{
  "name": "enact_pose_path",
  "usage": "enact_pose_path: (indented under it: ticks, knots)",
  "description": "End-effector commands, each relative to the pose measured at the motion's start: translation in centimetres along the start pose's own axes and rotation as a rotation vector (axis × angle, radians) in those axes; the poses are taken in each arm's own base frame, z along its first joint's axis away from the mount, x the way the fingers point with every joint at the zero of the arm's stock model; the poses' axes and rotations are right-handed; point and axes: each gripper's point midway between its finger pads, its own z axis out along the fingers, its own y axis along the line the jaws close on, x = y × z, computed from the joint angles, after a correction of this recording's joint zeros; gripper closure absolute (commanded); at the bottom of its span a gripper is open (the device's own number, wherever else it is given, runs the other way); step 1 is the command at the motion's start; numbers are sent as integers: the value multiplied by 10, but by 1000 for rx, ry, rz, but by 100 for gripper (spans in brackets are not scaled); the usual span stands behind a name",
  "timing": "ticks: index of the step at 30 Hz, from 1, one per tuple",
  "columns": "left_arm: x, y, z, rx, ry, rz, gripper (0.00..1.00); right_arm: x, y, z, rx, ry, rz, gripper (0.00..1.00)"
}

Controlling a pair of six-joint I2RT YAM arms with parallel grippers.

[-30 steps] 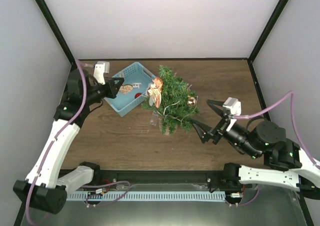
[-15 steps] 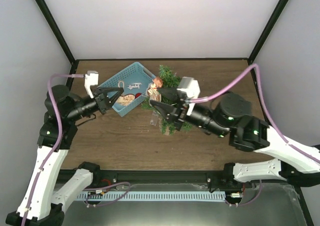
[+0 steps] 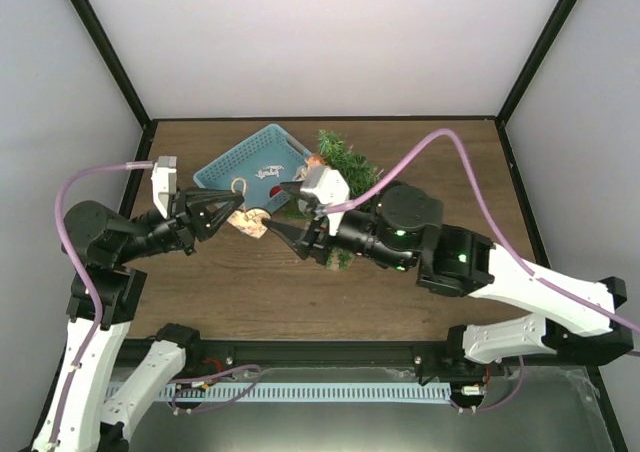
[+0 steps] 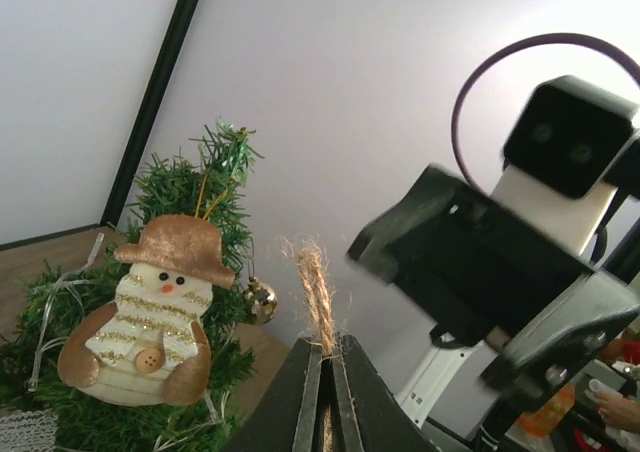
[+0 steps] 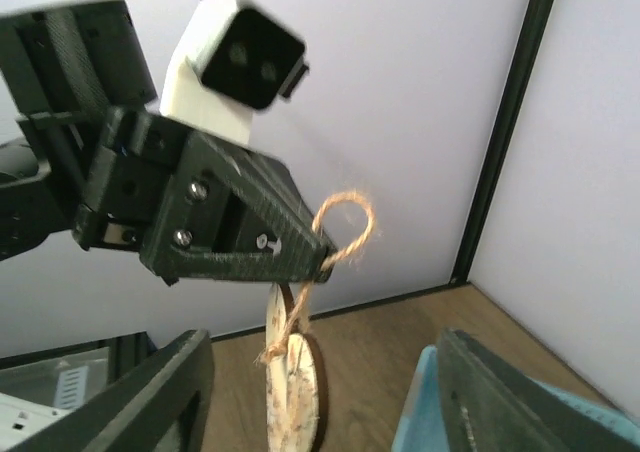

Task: Decorate the small christmas tree
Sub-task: Adjust the decoration item at the center of the board.

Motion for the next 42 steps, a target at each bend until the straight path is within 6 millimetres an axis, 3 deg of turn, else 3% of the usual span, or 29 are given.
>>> enact_pose_path:
  ticks: [1,11,17,22,25,28,31,38,42]
  knots:
    - [10,5,3,33,16,3,96,-45,-12,-40,39,-162,13,33]
    - [-5,-6,15,95,-81,-48,96,-73,-41,-93,165,-273,22,0]
    - [0,-19,44,157,-94,-87,96,-81,-51,-115,207,-322,20,0]
    - [-3,-31,81,193,-90,-95,96,-73,-62,-132,259,-319,55,0]
    - [-14,-36,91,205,-148,-62,96,-61,-59,-137,237,-300,91,0]
    - [-23,-35,101,212,-186,-69,96,-34,-44,-134,155,-255,90,0]
    - [-29,-39,111,247,-190,-89,96,-23,-32,-139,92,-281,54,0]
    - [-36,-54,116,349,-216,-134,96,0,-40,-123,155,-238,93,0]
    - [-34,-62,116,378,-214,-148,96,-1,-40,-121,163,-283,125,13]
